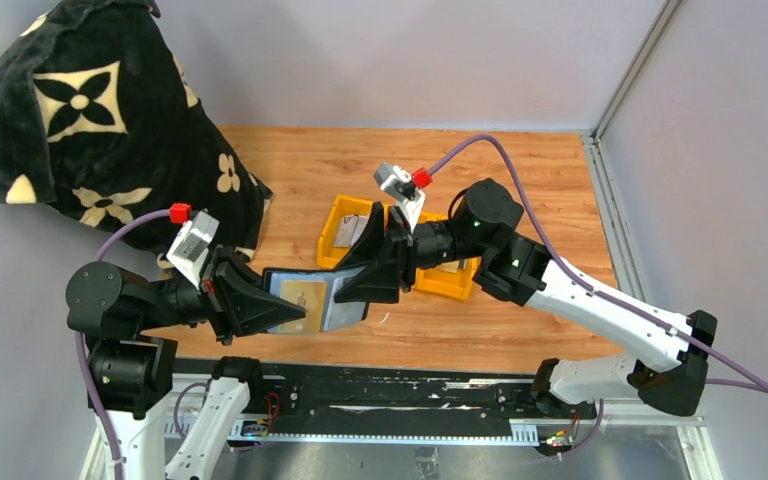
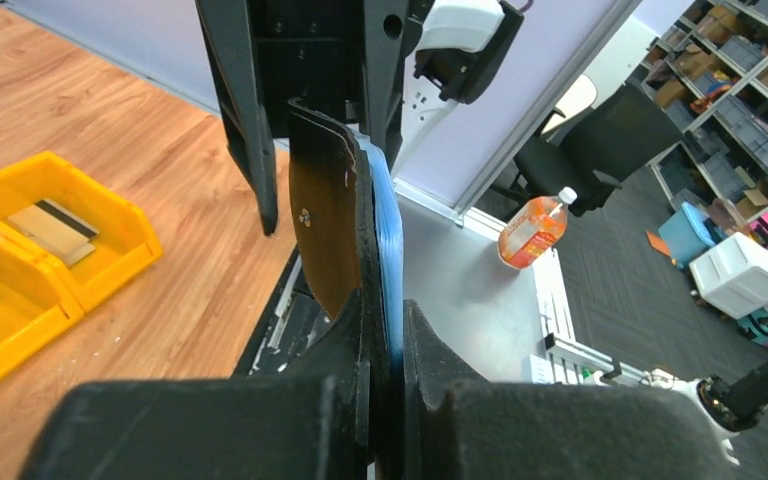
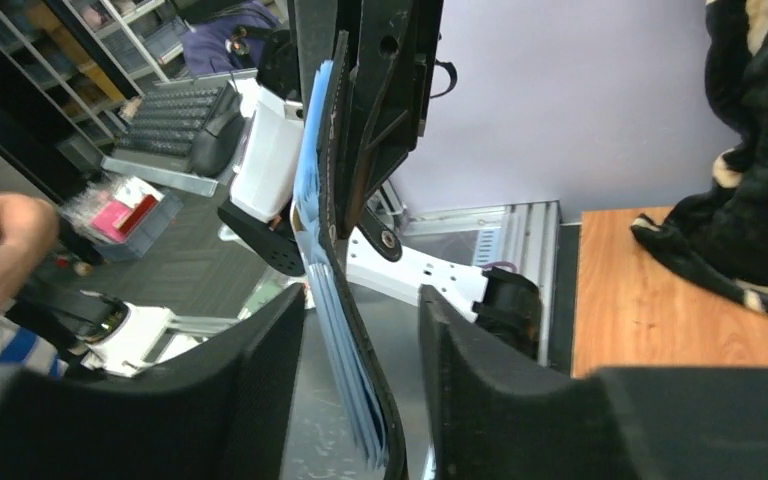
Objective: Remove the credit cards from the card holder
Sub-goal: Remove the credit card from the card holder.
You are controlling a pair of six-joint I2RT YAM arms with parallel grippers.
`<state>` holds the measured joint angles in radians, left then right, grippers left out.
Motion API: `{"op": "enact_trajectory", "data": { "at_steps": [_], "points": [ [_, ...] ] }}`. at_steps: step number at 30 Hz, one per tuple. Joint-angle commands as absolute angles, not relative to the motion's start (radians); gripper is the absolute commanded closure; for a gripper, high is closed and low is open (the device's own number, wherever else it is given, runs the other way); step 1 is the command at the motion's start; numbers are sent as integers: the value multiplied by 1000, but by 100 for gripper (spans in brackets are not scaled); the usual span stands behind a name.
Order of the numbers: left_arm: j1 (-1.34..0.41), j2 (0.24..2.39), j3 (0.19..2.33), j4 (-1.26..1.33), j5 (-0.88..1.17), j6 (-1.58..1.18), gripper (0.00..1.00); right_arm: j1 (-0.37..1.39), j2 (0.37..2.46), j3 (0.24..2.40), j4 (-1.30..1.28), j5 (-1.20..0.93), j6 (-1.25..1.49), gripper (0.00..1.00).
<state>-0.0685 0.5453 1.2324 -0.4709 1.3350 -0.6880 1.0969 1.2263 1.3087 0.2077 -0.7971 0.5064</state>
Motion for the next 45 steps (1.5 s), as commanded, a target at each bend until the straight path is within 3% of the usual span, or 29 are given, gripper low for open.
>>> {"op": "enact_trajectory", "data": {
  "at_steps": [1, 9, 13, 16, 21, 45],
  "points": [
    [-66, 558, 1243, -427, 1296, -715, 100, 1030, 1224, 1292, 329, -885, 592, 47],
    [-66, 593, 1290, -689, 1019, -484, 100, 898, 1070, 1283, 100, -495, 534, 26],
    [-66, 616, 1299, -800, 841, -398, 100, 897, 1001, 1268, 28, -319, 516, 26],
    [-66, 626, 1280, -834, 779, -379, 100, 897, 1002, 1233, 138, -429, 584, 30],
    [-66, 622, 1252, -780, 864, -425, 100, 933, 1137, 1238, 305, -690, 732, 34],
    [-66, 608, 1243, -671, 1077, -525, 100, 985, 1377, 1207, 586, -832, 964, 48]
  ]
}}
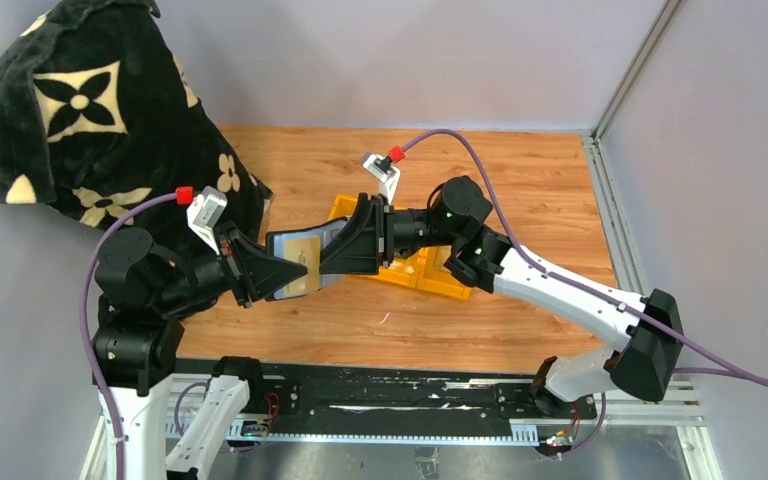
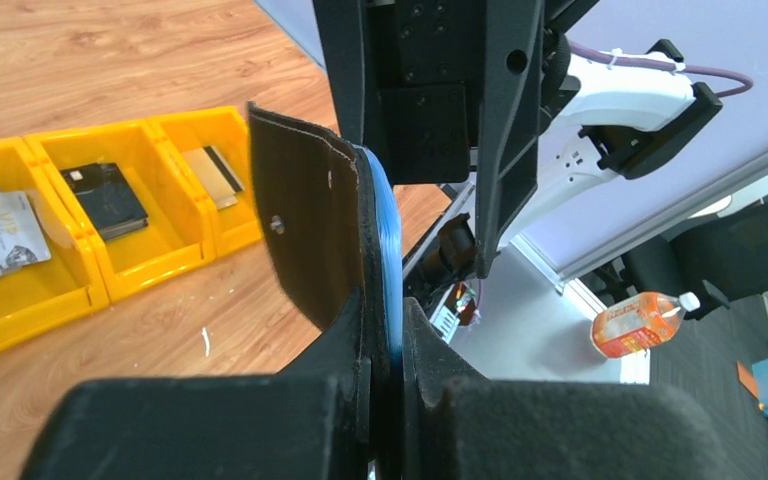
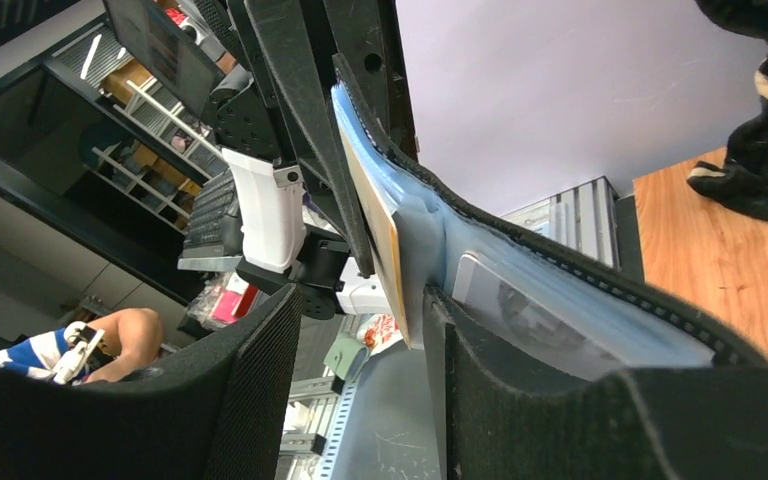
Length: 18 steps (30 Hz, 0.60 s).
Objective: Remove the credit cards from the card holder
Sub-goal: Remove the credit card from the card holder.
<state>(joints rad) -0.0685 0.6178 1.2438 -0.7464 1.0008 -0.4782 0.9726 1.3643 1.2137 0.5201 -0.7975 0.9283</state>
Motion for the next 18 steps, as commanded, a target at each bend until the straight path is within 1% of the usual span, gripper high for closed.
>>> {"op": "enact_trajectory", "data": {
  "at_steps": [1, 4, 6, 8, 9, 11, 15, 18],
  "points": [
    [-66, 607, 1241, -659, 1090, -538, 100, 986, 1379, 1206, 593, -835, 968, 49],
    [-67, 605, 1230, -623, 1123, -574, 100, 988, 1387, 1205, 625, -845, 991, 52],
    [-66, 604, 1220, -605, 1129, -589, 100, 991, 1393, 1201, 676, -853, 1018, 56],
    [-66, 604, 1211, -603, 1128, -584, 99, 997, 1404, 1202, 722, -868, 1043, 66],
    [-66, 605, 1204, -604, 1126, -581, 98, 1001, 1408, 1207, 730, -876, 1045, 70],
    [-67, 607, 1197, -605, 1121, -579, 94, 1011, 1412, 1215, 718, -880, 1033, 75],
    [-66, 613, 1193, -610, 1117, -580, 86, 1018, 1418, 1226, 624, -859, 990, 82],
    [-66, 610, 1195, -601, 1154, -588, 83, 1019, 1419, 1213, 616, -845, 987, 88]
  ]
}}
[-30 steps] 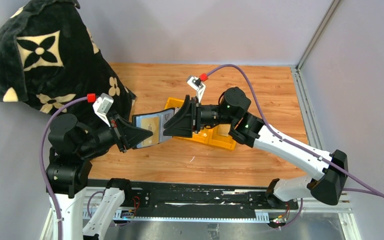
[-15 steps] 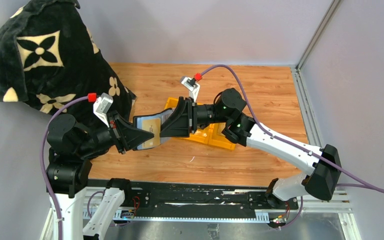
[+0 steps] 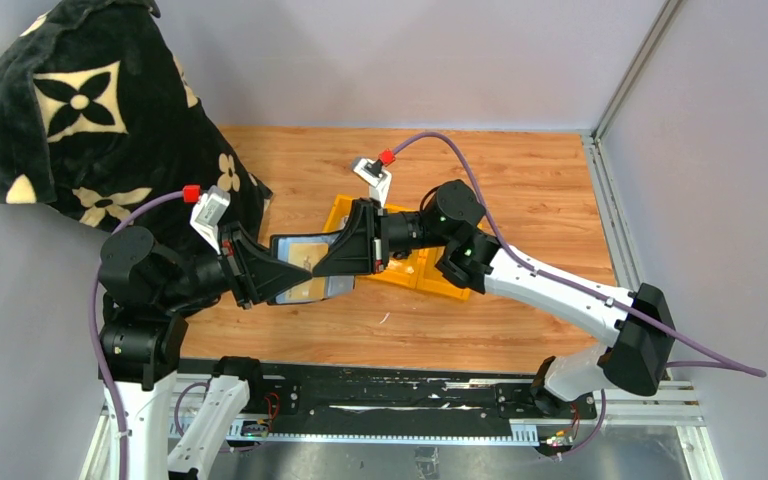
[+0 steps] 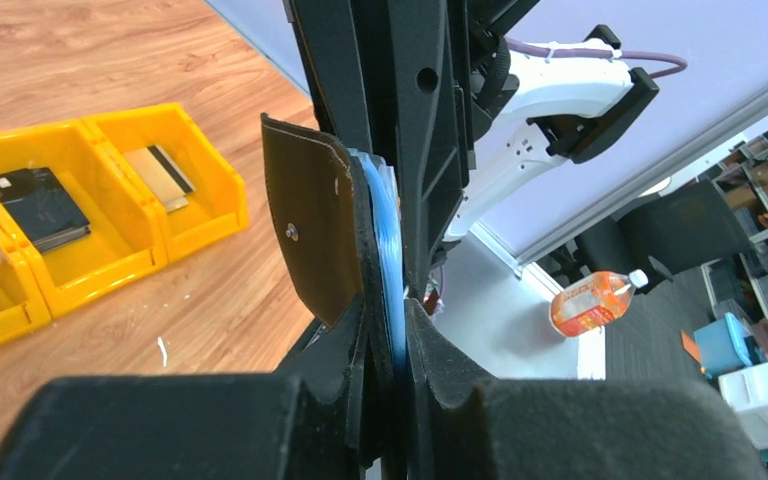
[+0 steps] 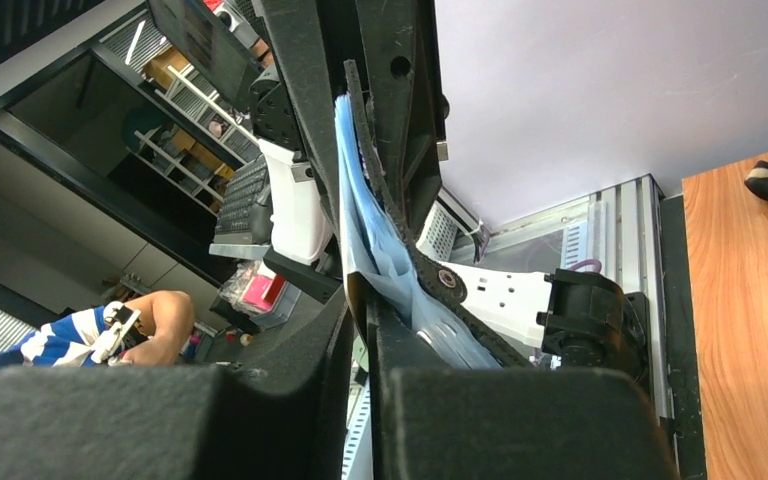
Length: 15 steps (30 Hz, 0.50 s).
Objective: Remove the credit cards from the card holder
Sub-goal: Remove the credit card from the card holder.
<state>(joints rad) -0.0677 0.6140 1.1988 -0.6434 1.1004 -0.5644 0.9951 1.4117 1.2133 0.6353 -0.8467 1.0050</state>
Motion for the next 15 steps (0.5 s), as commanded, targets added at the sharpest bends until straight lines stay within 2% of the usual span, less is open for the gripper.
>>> {"op": "enact_trajectory", "data": {
  "at_steps": [1, 4, 8, 10, 13, 15],
  "points": [
    [-66, 609, 1194, -588, 1174, -607, 83, 1018, 1418, 1207, 627, -844, 991, 90],
    [-66, 600, 1185, -515, 1233, -677, 81, 1016, 1403, 1184, 666, -839, 1003, 95],
    [-66, 592, 1164, -417, 1288, -765, 76, 1017, 1389, 1175, 668, -847, 1002, 96],
    [-66, 592, 1155, -381, 1298, -794, 78, 1017, 1383, 1165, 681, -852, 1011, 96],
    [-67, 593, 1160, -378, 1296, -796, 87, 1016, 1370, 1145, 717, -855, 1027, 81],
    [-66, 593, 1167, -376, 1293, -795, 91, 1015, 1356, 1137, 722, -850, 1029, 78]
  ]
}}
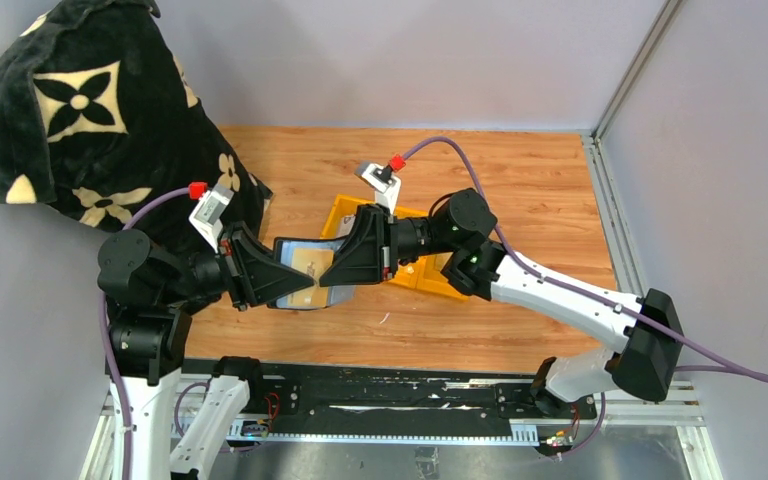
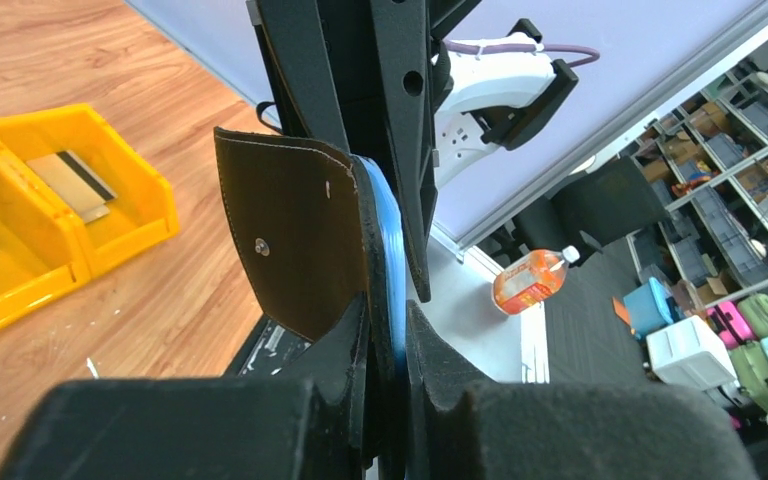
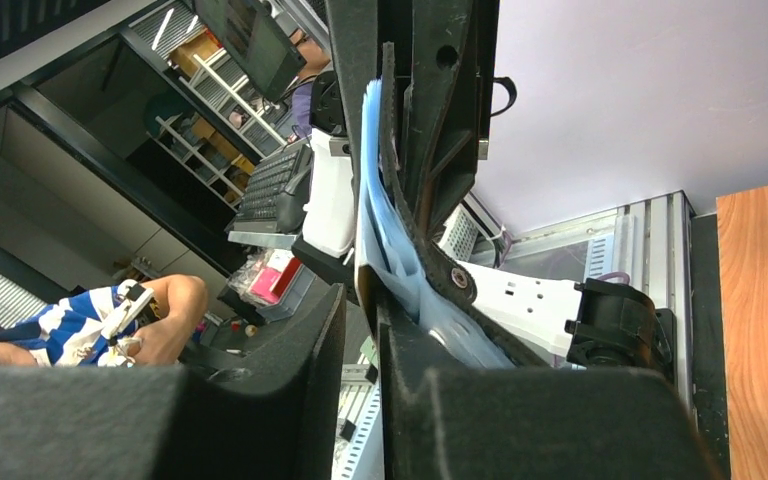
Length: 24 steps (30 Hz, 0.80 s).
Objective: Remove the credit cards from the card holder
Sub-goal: Remove the credit card from the card holder.
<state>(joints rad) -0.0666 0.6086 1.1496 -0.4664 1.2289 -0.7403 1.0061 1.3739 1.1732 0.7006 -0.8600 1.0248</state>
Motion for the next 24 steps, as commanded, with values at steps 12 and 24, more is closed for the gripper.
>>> {"op": "enact_trajectory", "data": {
  "at_steps": [12, 24],
  "points": [
    [-66, 596, 1199, -381, 1286, -805, 94, 1014, 1313, 1097, 823, -847, 1062, 100],
    [-66, 600, 1224, -383, 1286, -810, 94, 986, 1275, 1066, 781, -831, 1043, 100]
  ]
}}
